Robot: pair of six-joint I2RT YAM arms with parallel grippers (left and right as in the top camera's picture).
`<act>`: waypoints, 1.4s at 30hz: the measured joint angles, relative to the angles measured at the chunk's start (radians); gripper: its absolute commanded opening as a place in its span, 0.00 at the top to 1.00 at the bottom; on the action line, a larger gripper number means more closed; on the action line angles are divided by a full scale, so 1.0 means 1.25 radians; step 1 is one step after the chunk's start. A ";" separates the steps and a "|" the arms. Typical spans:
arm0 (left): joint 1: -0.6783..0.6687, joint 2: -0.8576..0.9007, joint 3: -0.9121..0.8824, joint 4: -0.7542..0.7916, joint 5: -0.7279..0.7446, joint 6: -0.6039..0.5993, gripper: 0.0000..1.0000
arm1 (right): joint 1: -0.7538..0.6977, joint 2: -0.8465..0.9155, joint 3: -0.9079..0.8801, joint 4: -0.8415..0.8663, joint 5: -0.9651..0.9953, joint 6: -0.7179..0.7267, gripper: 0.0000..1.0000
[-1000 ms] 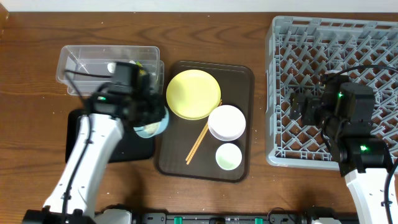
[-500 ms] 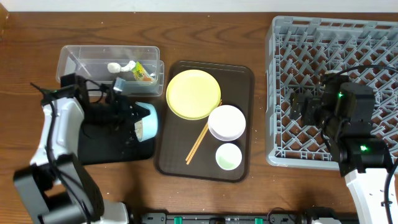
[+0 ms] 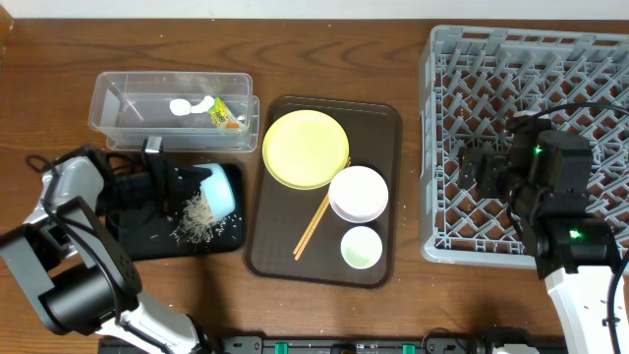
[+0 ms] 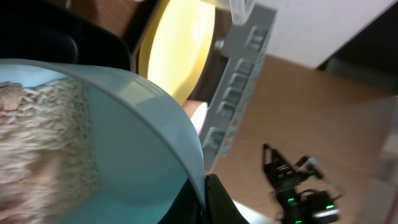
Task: Sort waste into correct bins and load items into the dishwasher rack
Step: 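Tilt the blue bowl to pour rice onto the black tray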
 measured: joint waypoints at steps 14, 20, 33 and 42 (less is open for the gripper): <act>0.036 0.009 0.000 -0.013 0.101 0.029 0.94 | 0.000 0.000 0.000 0.000 0.000 0.000 0.01; 0.036 0.009 0.000 -0.007 0.104 0.136 0.94 | 0.000 0.000 0.000 0.000 0.000 0.000 0.01; 0.036 0.009 0.000 -0.063 0.167 0.375 0.94 | 0.000 0.000 0.000 0.000 0.000 0.000 0.01; 0.036 0.009 0.000 -0.117 0.188 0.407 0.94 | 0.000 0.000 0.000 0.000 0.000 0.000 0.01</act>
